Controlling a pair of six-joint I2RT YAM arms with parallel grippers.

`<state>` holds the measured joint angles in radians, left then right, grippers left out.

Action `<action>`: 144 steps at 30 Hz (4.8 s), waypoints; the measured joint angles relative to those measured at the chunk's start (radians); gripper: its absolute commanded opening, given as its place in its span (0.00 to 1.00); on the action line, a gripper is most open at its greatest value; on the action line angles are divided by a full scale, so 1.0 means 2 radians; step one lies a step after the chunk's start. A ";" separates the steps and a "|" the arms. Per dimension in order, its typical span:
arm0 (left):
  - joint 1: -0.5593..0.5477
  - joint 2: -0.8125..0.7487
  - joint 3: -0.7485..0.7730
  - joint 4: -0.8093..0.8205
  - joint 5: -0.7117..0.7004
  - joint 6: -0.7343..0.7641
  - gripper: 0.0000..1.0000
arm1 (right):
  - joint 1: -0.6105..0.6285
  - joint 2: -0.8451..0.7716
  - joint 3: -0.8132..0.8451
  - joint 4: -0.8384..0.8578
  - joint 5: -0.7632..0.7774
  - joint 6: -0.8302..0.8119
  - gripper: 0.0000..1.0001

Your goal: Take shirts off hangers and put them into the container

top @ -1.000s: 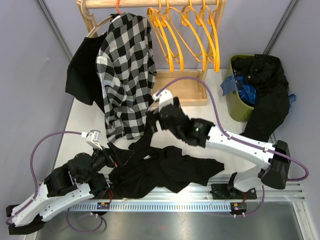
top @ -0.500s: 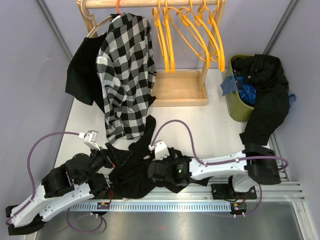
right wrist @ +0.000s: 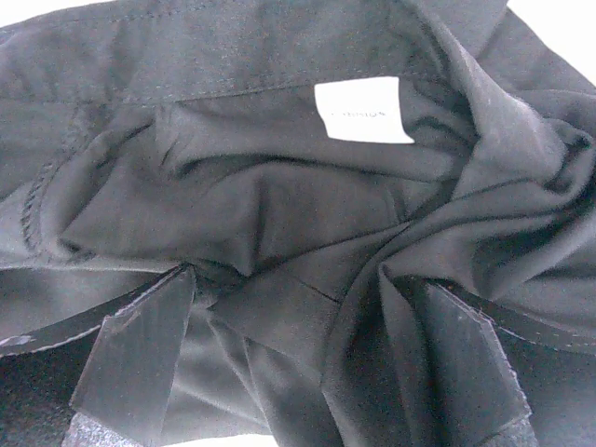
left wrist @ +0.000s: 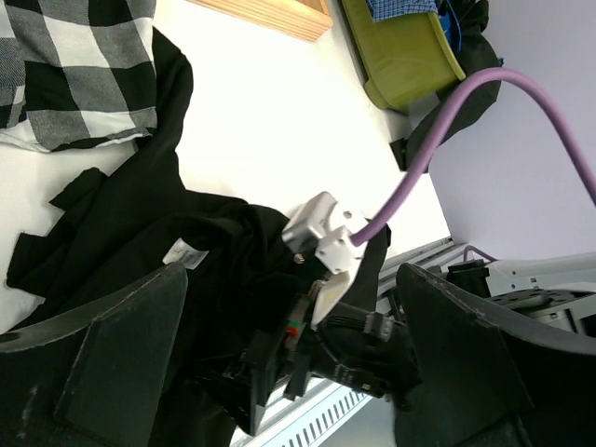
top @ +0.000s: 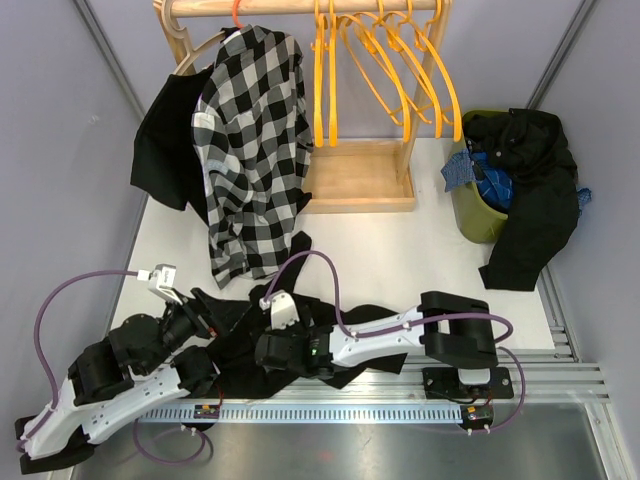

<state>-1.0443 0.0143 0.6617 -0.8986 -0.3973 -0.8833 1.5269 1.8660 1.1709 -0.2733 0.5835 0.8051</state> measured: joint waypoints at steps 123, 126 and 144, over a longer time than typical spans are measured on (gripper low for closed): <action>0.000 0.127 0.062 0.067 0.055 0.010 0.99 | -0.940 0.120 0.432 0.057 -0.238 -0.113 0.00; 0.000 0.130 0.051 0.077 0.057 0.011 0.99 | -0.927 0.076 0.334 0.042 -0.211 -0.117 0.00; 0.000 0.081 0.032 0.092 0.071 0.005 0.99 | -0.899 0.012 0.177 -0.085 -0.063 -0.078 0.00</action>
<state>-1.0435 0.1764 0.7250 -0.7139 -0.2554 -0.8730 -0.2718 1.8904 1.5257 -0.4435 0.4576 0.6491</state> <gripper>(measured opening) 0.987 0.033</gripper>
